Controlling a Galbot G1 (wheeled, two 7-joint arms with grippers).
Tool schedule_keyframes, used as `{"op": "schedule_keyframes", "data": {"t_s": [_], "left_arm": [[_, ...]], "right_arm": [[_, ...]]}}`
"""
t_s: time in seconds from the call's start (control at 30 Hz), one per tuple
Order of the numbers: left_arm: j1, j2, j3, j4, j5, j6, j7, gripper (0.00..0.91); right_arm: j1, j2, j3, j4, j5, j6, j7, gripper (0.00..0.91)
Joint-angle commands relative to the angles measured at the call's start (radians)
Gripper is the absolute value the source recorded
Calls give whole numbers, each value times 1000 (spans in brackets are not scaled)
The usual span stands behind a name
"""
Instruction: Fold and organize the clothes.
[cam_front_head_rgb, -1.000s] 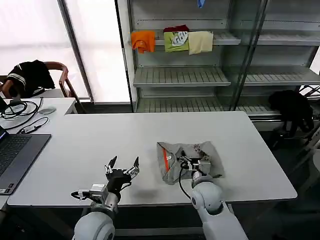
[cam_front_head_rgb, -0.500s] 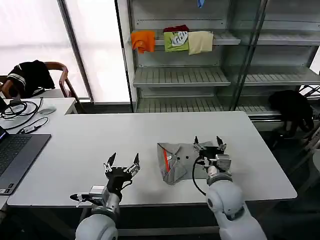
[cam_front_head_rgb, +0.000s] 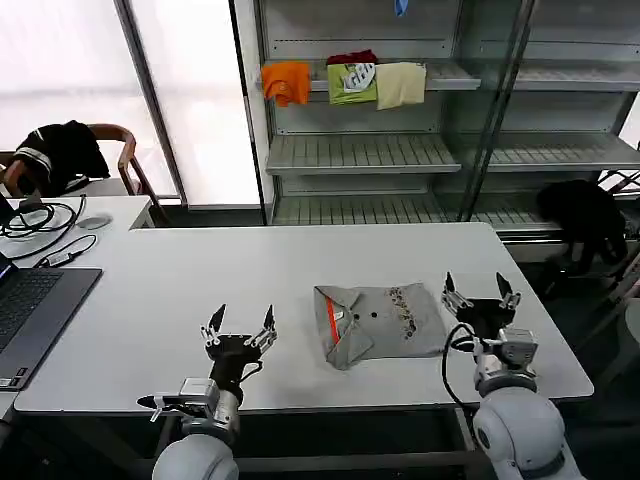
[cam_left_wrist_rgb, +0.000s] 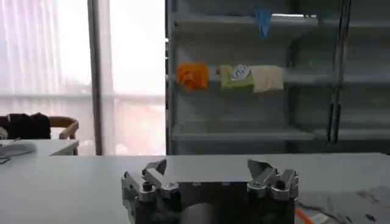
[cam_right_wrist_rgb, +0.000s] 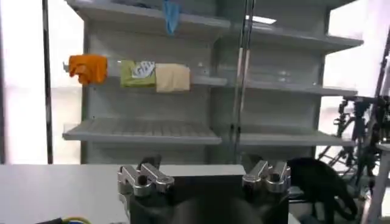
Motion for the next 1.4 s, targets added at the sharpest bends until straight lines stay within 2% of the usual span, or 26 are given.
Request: {"op": "schedule_keyframes", "data": {"t_s": [0.03, 0.77, 0.87, 1.0, 1.4], "left_arm": [[7, -5, 5, 0, 49, 7, -10, 907], [-20, 17, -12, 13, 19, 2, -4, 907], [-22, 13, -19, 2, 70, 65, 4, 907], [-29, 9, -18, 19, 42, 33, -2, 907], [-48, 15, -20, 35, 4, 27, -4, 907]], "right_arm": [[-93, -48, 100, 76, 15, -1, -5, 907], [-93, -38, 90, 51, -1, -7, -9, 907], [-95, -39, 92, 49, -1, -6, -9, 907], [-98, -40, 93, 44, -2, -3, -9, 907], [-78, -42, 89, 37, -7, 1, -13, 907]]}}
